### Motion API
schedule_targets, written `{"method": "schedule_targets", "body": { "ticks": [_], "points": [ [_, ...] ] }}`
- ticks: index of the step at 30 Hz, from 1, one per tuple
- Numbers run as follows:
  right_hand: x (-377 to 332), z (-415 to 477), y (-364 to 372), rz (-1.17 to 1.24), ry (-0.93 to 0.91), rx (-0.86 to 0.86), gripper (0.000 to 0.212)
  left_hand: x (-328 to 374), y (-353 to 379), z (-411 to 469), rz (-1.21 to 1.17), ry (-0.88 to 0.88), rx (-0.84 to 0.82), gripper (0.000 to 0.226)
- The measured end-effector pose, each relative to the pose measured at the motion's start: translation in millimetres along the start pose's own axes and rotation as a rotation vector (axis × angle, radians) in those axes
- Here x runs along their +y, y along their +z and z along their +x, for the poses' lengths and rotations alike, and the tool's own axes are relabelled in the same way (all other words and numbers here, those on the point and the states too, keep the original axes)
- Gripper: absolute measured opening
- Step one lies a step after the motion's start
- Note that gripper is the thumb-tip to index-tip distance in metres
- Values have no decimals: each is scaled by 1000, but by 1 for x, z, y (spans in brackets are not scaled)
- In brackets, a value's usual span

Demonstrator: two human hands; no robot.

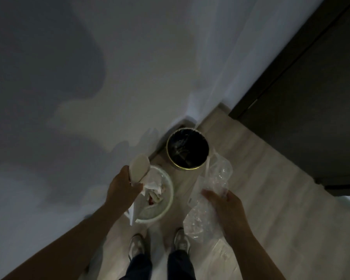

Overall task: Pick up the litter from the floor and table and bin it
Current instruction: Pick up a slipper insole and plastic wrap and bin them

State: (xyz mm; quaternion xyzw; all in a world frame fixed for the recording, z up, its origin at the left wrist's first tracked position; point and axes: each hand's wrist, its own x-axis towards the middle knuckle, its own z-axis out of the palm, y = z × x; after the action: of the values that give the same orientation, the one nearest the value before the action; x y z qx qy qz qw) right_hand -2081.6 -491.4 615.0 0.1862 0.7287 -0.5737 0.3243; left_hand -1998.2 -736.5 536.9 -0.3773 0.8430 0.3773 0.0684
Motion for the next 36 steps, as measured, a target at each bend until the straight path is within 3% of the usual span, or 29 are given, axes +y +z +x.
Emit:
{"method": "schedule_targets", "body": {
  "ticks": [4,9,14,22,26,30,36],
  "points": [
    [35,59,0,-87,55,-31,12,-27,55,28,-35,-165,-24,42],
    [75,115,1,-169,96,-40,13,-60,111,60,-39,-222,0,52],
    [109,147,7,-244,114,-55,15,-94,152,73,-140,-312,-126,73],
    [141,163,34,-384,141,-121,11,-123,147,61,170,-269,-336,35],
    [154,172,68,-532,119,-229,11,-138,133,53,272,-227,-420,34],
    [164,181,113,-705,50,-353,18,-161,120,48,290,-224,-408,34],
    [171,194,175,-761,25,-437,38,-192,102,49,301,-217,-360,30]
  ]
}}
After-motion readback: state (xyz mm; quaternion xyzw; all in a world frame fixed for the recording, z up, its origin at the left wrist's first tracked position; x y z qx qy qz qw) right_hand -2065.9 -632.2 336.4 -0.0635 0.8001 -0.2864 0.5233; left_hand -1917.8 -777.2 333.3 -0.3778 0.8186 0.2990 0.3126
